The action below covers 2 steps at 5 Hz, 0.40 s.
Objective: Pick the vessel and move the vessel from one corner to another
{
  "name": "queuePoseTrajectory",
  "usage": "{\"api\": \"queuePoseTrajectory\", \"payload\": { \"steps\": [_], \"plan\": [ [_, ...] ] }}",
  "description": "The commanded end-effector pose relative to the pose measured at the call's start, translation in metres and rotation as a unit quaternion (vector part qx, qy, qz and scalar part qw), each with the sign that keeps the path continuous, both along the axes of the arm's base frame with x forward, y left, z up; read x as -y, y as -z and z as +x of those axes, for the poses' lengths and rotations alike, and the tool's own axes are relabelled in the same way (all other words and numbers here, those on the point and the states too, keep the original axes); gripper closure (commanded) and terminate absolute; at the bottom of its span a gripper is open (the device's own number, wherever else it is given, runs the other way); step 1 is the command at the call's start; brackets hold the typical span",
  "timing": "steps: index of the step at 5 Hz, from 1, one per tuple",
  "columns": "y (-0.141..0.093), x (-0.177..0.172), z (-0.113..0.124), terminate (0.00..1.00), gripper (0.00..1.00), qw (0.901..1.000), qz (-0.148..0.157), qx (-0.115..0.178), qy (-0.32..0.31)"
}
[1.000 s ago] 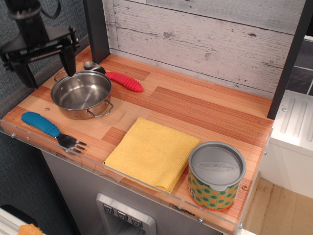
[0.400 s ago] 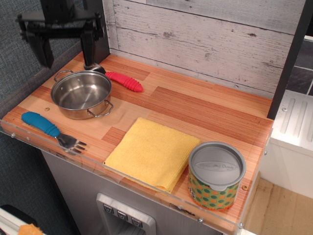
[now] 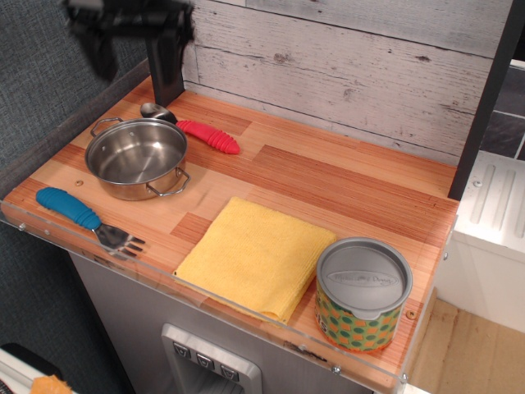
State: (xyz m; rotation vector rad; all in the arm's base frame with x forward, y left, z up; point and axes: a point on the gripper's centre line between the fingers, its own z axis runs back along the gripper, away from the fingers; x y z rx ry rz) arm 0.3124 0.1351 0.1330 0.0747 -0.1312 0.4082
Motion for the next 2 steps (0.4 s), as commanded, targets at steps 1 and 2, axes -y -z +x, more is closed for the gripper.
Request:
{"api": "queuePoseTrajectory", "payload": {
  "steps": [1, 2],
  "plan": [
    [-0.043, 0.026, 0.045, 0.0, 0.0, 0.9978, 0.007, 0.063, 0.02],
    [-0.044, 0.042, 0.059, 1.0, 0.0, 0.9967, -0.002, 0.071, 0.04]
  ]
}}
